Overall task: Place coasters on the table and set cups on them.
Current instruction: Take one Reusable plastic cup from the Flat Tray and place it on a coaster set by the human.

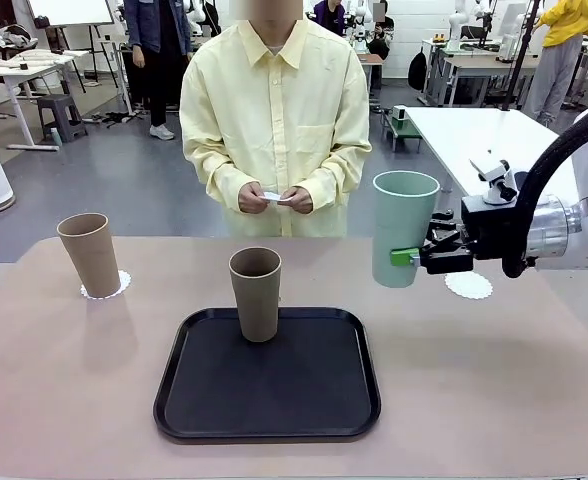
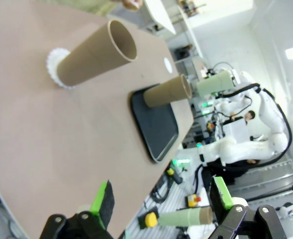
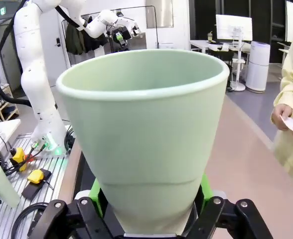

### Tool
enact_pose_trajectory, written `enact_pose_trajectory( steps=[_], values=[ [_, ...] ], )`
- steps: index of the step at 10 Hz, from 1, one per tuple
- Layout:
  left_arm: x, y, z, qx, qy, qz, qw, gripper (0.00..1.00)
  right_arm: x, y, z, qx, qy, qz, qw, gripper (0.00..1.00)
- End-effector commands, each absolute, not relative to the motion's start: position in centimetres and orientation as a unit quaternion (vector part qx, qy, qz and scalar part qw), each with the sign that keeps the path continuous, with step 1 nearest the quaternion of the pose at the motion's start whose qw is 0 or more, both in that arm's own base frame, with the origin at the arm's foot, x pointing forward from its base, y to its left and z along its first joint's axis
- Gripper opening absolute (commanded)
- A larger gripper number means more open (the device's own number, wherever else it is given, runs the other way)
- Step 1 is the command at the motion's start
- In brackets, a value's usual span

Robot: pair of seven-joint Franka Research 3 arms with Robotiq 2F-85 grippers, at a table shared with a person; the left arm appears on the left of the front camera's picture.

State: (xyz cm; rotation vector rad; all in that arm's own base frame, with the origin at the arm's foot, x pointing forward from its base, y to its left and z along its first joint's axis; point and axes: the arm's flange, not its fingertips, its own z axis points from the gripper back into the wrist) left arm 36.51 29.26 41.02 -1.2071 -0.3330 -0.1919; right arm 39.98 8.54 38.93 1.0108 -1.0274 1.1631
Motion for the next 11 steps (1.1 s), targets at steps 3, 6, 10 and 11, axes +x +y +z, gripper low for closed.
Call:
enact_pose_trajectory(
  steps=[3, 6, 10, 11],
  values=[
    [36.4, 29.4, 41.3, -0.565, -0.156, -0.087, 0.806, 1.00, 39.9, 8.9, 38.9, 0.438, -0.440, 0.505, 0.599, 0.82],
    [36.4, 29.4, 41.3, -0.565, -0.156, -0.087, 0.806, 1.00, 45.1, 0.2, 39.2, 0.418, -0.476, 0.478, 0.608, 0.82],
    [36.4, 29.4, 41.3, -0.565, -0.156, -0.087, 0.806, 1.00, 49.1, -9.7, 38.1, 0.359, -0.506, 0.453, 0.640, 0.82],
    [36.4, 29.4, 41.3, -0.565, -0.156, -0.087, 0.806, 1.00, 49.3, -11.1, 38.1, 0.357, -0.514, 0.445, 0.640, 0.82]
  ],
)
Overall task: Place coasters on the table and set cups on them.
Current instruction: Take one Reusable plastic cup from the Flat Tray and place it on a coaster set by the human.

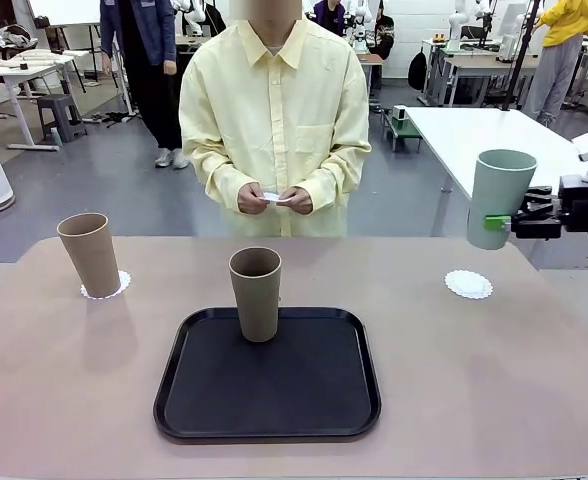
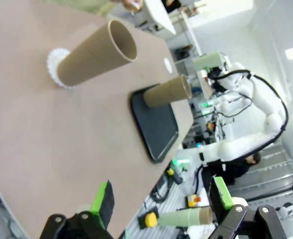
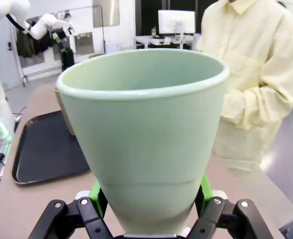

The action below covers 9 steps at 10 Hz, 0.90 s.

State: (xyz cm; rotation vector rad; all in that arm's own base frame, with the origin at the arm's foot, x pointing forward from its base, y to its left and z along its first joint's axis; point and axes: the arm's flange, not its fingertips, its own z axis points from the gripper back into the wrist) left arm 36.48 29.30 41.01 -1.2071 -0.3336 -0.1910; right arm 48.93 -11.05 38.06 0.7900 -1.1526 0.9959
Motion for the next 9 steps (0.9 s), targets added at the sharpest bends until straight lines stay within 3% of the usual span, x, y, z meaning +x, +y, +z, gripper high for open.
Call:
enact_pose_trajectory(
  steps=[1, 4, 5, 9],
  values=[
    [36.45, 29.36, 41.27, -0.565, -0.156, -0.087, 0.806, 1.00, 49.13, -11.96, 38.05, 0.358, -0.515, 0.443, 0.641, 0.82],
    [36.45, 29.36, 41.27, -0.565, -0.156, -0.087, 0.806, 1.00, 49.38, -11.99, 37.69, 0.303, -0.539, 0.402, 0.675, 0.82],
    [36.45, 29.36, 41.27, -0.565, -0.156, -0.087, 0.806, 1.00, 49.11, -12.73, 37.69, 0.347, -0.514, 0.428, 0.657, 0.82],
    [36.45, 29.36, 41.27, -0.565, -0.156, -0.087, 0.806, 1.00, 49.24, -12.80, 37.60, 0.340, -0.517, 0.422, 0.663, 0.82]
  ],
)
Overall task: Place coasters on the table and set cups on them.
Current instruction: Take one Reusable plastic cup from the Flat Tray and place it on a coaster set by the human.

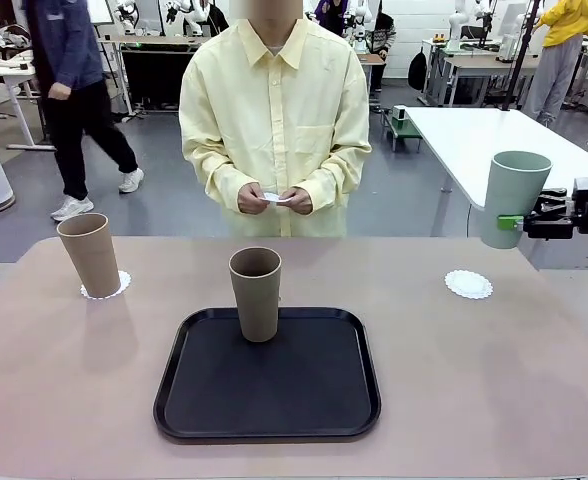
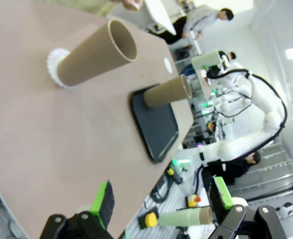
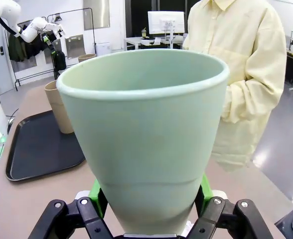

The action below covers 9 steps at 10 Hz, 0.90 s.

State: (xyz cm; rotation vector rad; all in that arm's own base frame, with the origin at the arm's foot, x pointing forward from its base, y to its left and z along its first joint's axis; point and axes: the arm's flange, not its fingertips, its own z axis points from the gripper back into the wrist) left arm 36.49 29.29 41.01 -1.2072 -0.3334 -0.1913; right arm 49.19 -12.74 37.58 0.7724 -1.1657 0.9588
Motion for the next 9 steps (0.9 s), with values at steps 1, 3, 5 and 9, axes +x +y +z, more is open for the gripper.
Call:
enact_pose_trajectory(
  steps=[1, 3, 5, 9],
  values=[
    [36.4, 29.4, 41.3, -0.565, -0.156, -0.087, 0.806, 1.00, 51.0, -12.7, 36.4, 0.389, -0.505, 0.461, 0.617, 0.82],
    [36.4, 29.4, 41.3, -0.565, -0.156, -0.087, 0.806, 1.00, 54.1, -13.1, 33.3, 0.411, -0.489, 0.461, 0.617, 0.82],
    [36.4, 29.4, 41.3, -0.565, -0.156, -0.087, 0.806, 1.00, 55.6, -13.6, 30.9, 0.425, -0.476, 0.464, 0.615, 0.82],
    [36.4, 29.4, 41.3, -0.565, -0.156, -0.087, 0.806, 1.00, 56.3, -14.7, 27.8, 0.429, -0.451, 0.474, 0.623, 0.82]
  ],
)
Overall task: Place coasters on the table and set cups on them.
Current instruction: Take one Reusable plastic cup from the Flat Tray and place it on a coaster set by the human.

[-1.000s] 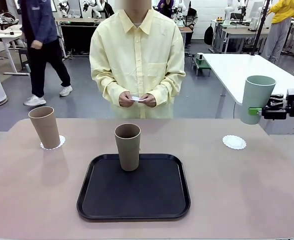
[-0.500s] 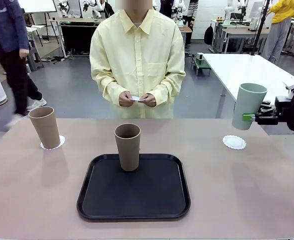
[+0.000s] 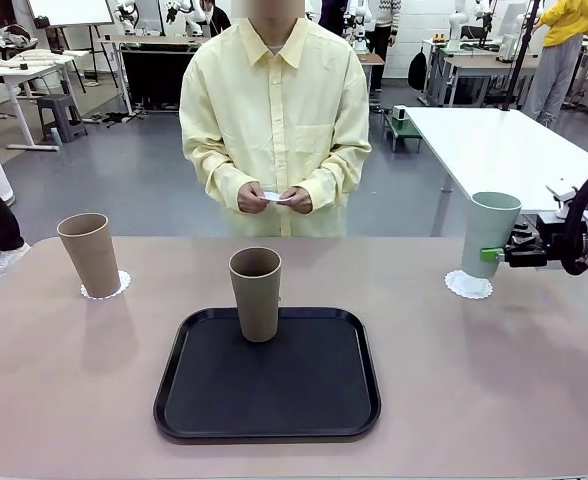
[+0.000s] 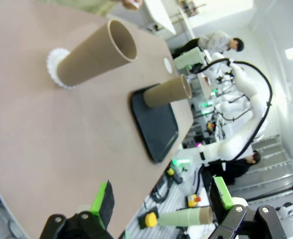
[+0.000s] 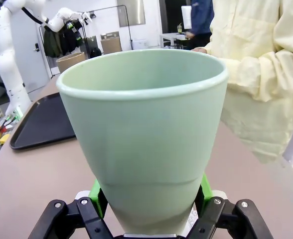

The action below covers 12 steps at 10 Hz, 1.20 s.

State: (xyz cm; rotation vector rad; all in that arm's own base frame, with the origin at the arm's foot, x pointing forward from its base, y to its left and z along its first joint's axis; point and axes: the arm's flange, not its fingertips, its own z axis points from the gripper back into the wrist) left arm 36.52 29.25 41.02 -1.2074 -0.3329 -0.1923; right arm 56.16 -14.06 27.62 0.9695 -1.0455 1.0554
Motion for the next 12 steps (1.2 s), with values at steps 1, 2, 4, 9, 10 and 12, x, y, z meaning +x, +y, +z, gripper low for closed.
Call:
enact_pose_trajectory(
  steps=[1, 2, 4, 9, 10, 12],
  values=[
    [36.4, 29.4, 41.3, -0.565, -0.156, -0.087, 0.806, 1.00, 56.2, -14.8, 27.3, 0.431, -0.446, 0.476, 0.623, 0.82],
    [36.4, 29.4, 41.3, -0.565, -0.156, -0.087, 0.806, 1.00, 56.3, -14.8, 26.9, 0.433, -0.443, 0.477, 0.623, 0.82],
    [36.4, 29.4, 41.3, -0.565, -0.156, -0.087, 0.806, 1.00, 56.1, -14.7, 26.0, 0.442, -0.440, 0.479, 0.618, 0.82],
    [36.4, 29.4, 41.3, -0.565, -0.156, -0.087, 0.806, 1.00, 57.2, -14.4, 24.5, 0.453, -0.456, 0.483, 0.595, 0.82],
    [36.4, 29.4, 41.3, -0.565, -0.156, -0.087, 0.806, 1.00, 57.4, -14.5, 24.2, 0.456, -0.460, 0.481, 0.591, 0.82],
    [36.4, 29.4, 41.3, -0.565, -0.156, -0.087, 0.806, 1.00, 57.9, -14.3, 24.1, 0.461, -0.467, 0.479, 0.583, 0.82]
  ],
)
